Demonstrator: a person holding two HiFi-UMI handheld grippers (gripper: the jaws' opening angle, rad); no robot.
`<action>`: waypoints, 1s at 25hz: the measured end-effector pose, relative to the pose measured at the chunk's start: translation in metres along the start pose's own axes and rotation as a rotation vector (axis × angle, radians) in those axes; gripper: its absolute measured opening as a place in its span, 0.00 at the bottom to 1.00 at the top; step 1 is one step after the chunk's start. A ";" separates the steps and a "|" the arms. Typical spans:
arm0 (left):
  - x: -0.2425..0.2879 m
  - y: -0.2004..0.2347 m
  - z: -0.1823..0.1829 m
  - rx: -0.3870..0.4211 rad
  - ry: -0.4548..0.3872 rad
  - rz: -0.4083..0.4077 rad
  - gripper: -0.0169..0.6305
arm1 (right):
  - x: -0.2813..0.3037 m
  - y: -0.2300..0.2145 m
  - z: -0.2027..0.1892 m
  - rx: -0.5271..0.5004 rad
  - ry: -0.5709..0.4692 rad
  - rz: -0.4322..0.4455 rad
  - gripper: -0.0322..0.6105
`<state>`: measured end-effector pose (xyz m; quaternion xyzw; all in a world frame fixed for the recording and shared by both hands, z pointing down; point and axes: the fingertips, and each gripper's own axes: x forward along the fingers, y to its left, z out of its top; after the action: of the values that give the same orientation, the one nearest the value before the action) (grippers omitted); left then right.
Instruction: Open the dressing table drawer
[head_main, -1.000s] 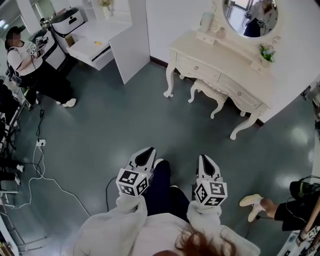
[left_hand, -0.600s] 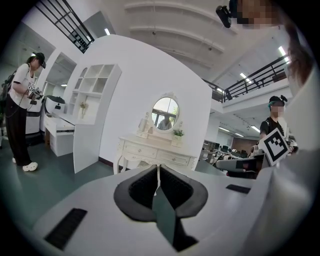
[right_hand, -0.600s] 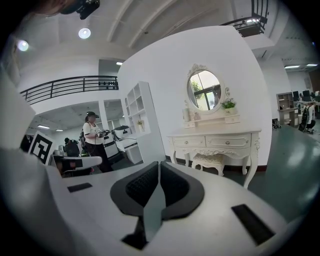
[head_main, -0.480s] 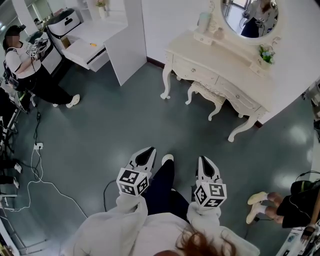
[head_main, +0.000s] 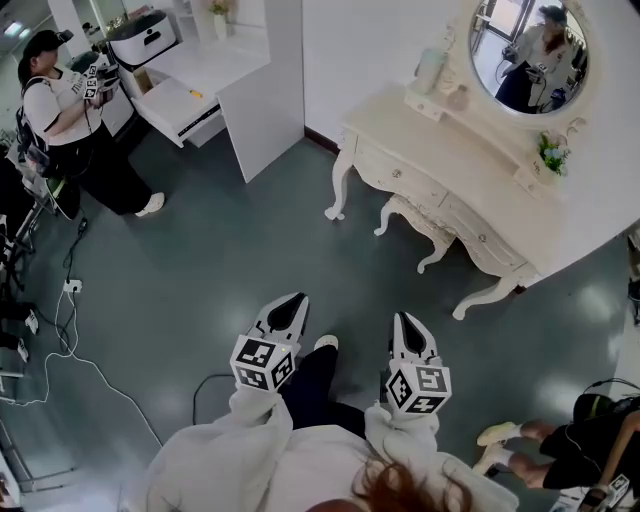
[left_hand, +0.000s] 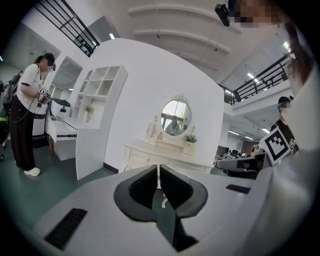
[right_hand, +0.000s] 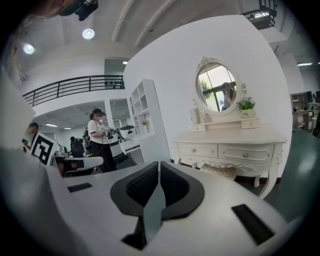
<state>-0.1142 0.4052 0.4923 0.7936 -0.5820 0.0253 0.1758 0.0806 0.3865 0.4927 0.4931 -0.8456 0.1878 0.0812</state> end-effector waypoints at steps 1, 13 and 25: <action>0.006 0.003 0.003 -0.005 0.001 0.006 0.07 | 0.009 -0.002 0.005 -0.003 0.004 0.007 0.11; 0.076 0.021 0.040 0.004 0.004 -0.029 0.07 | 0.068 -0.027 0.053 0.015 -0.008 0.003 0.11; 0.133 0.039 0.058 0.023 -0.011 -0.080 0.07 | 0.111 -0.049 0.071 0.049 -0.028 -0.028 0.11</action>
<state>-0.1177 0.2549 0.4803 0.8181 -0.5506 0.0204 0.1644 0.0705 0.2472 0.4752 0.5092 -0.8348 0.2004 0.0600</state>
